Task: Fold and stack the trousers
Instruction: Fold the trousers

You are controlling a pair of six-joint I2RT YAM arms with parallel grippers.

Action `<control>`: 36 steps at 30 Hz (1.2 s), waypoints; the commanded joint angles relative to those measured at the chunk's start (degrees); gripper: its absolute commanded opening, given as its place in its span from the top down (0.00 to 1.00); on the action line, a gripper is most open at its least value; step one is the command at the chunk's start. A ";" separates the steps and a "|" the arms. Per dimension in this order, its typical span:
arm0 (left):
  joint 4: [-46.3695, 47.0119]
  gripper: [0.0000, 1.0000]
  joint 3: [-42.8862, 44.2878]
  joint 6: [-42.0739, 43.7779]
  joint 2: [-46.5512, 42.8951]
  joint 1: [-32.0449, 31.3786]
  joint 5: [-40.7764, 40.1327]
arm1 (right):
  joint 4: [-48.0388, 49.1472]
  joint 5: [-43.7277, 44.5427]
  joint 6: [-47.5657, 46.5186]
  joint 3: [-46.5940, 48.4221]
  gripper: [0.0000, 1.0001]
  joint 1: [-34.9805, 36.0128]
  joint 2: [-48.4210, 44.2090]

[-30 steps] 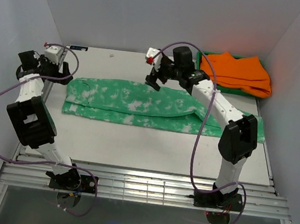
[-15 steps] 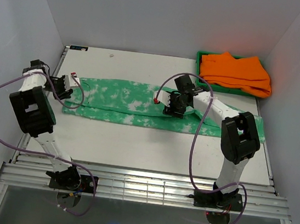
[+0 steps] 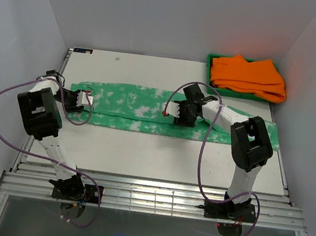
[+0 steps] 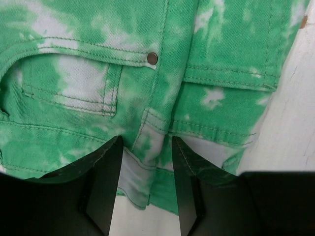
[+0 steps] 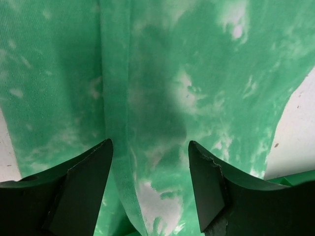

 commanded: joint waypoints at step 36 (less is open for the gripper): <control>1.33 0.84 -0.23 0.08 -8.64 0.44 3.84 | 2.73 2.98 -8.22 -6.25 0.92 -5.67 -9.37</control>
